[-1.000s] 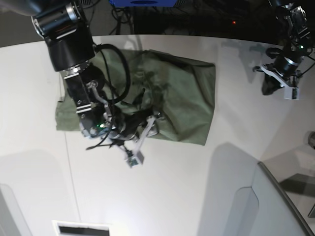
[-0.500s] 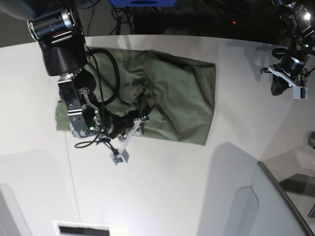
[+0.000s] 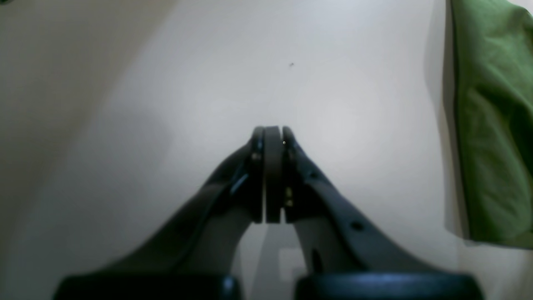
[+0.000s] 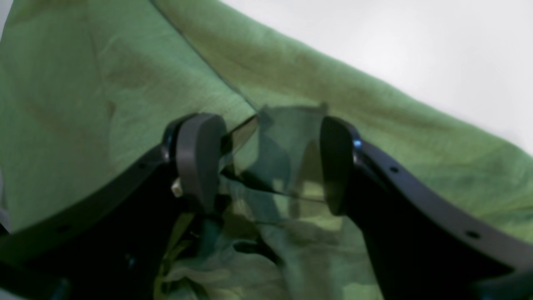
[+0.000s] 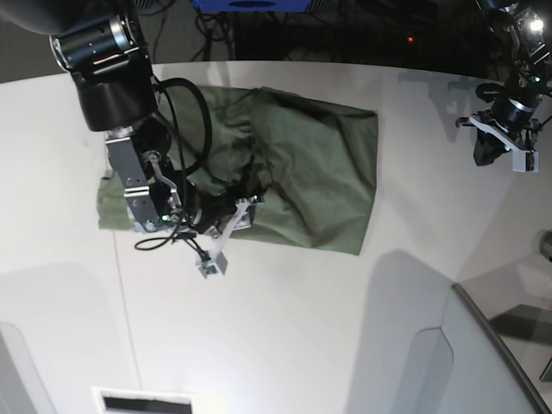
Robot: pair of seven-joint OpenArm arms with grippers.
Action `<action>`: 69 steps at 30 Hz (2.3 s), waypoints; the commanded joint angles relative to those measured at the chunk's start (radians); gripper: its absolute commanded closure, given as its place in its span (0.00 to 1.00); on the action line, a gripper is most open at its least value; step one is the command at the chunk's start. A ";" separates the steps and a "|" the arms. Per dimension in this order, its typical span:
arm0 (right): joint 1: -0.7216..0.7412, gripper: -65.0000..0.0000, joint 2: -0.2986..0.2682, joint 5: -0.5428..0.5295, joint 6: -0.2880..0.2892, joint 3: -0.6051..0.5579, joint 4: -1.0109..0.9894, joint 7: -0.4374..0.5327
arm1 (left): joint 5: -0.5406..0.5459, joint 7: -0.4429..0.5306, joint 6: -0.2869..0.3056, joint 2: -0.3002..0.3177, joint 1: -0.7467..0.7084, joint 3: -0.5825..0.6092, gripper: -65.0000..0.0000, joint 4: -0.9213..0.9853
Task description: Layout the t-shirt on the table in an organized manner, then fold the t-shirt properly
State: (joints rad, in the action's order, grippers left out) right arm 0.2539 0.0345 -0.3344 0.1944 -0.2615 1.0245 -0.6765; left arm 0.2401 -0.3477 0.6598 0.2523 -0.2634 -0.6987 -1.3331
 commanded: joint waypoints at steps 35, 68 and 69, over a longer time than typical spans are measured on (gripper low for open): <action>0.072 0.99 -0.020 -0.009 0.003 0.000 0.014 0.013 | 0.015 0.025 0.005 0.022 0.005 -0.006 1.00 0.048; -0.476 0.59 -0.037 -0.009 0.006 0.047 0.890 -0.371 | 0.009 0.025 0.007 0.026 0.013 0.004 1.00 0.048; -0.496 0.67 -0.037 -0.009 0.009 0.047 0.890 -0.374 | 0.009 0.025 0.007 0.028 0.016 0.004 1.00 0.048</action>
State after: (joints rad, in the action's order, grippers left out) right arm -0.2436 0.0002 -0.3378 0.2020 -0.2146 1.9030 -1.0489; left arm 0.2363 -0.3470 0.6621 0.2615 -0.2512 -0.6884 -1.2716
